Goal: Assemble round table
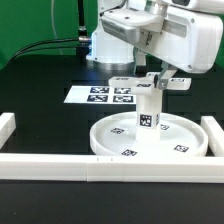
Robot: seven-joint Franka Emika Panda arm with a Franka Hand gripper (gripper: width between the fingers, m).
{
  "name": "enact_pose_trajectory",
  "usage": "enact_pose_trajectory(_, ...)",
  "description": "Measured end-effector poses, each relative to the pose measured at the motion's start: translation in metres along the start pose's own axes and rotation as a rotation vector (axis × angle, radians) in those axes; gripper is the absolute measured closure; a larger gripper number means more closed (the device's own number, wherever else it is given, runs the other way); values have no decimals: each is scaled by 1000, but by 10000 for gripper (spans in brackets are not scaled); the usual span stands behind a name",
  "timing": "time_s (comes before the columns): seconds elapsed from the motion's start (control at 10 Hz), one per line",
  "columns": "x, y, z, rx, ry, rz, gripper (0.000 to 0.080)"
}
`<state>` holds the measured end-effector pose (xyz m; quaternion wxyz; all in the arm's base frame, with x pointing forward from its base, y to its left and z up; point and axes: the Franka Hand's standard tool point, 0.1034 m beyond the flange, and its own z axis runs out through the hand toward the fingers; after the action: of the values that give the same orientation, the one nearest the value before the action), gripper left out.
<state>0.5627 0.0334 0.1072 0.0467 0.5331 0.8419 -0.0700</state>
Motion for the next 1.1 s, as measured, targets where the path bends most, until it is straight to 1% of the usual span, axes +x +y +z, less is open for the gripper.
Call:
enact_pose_trajectory(0.1, -4, -2, 1, 2, -2, 134, 390)
enact_pose_trajectory(0.3, -4, -3, 0, 5, -4, 464, 390)
enact_pose_trajectory(0.4, -4, -3, 0, 11, -6, 613, 390)
enact_pose_trajectory(0.5, -3, -4, -1, 25, -10, 726, 390)
enact_pose_trajectory(0.7, -4, -3, -1, 25, -11, 823, 392)
enact_pose_trajectory(0.8, -3, -3, -1, 24, -12, 913, 392)
enact_pose_trajectory(1.0, -3, -3, -2, 23, -13, 1006, 411)
enact_pose_trajectory(1.1, -3, -3, -2, 23, -13, 1093, 422)
